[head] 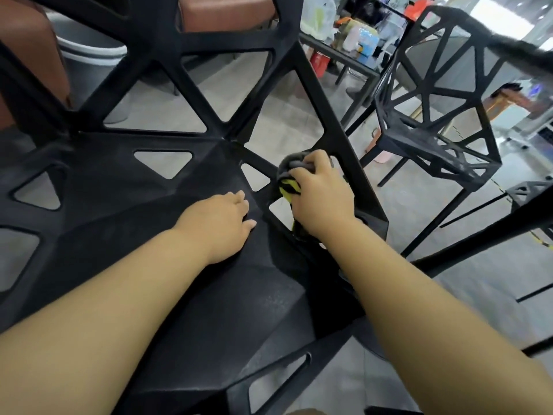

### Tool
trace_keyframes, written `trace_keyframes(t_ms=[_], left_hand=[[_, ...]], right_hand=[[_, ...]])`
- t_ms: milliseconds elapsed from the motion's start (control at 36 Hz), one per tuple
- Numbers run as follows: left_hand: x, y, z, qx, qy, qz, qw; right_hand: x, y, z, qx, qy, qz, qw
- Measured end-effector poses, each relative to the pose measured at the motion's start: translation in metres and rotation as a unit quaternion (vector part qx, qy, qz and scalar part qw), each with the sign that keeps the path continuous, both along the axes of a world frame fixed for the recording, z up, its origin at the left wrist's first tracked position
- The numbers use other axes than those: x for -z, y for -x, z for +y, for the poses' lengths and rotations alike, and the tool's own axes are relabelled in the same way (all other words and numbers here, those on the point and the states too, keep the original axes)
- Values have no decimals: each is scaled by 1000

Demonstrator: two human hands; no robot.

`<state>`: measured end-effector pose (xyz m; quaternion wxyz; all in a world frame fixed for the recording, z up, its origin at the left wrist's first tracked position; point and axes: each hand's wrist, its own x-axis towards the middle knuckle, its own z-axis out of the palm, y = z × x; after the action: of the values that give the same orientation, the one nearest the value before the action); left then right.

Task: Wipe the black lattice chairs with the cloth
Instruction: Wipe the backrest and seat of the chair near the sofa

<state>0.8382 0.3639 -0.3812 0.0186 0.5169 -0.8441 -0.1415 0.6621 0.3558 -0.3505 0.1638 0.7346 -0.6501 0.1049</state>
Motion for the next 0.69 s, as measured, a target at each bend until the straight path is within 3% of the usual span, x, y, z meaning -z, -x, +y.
trace_keyframes(t_ms=[111, 333, 556, 694], left_hand=[[2, 3, 5, -15, -20, -16, 1000], [9, 9, 12, -29, -12, 7, 999], [12, 5, 15, -23, -5, 15, 1000], [10, 4, 16, -22, -3, 26, 999]], right_hand=[[-10, 10, 23, -23, -43, -41, 998], [-9, 10, 69, -60, -75, -6, 995], [-17, 5, 115, -96, -12, -1, 995], [-27, 23, 122, -36, 65, -28, 997]])
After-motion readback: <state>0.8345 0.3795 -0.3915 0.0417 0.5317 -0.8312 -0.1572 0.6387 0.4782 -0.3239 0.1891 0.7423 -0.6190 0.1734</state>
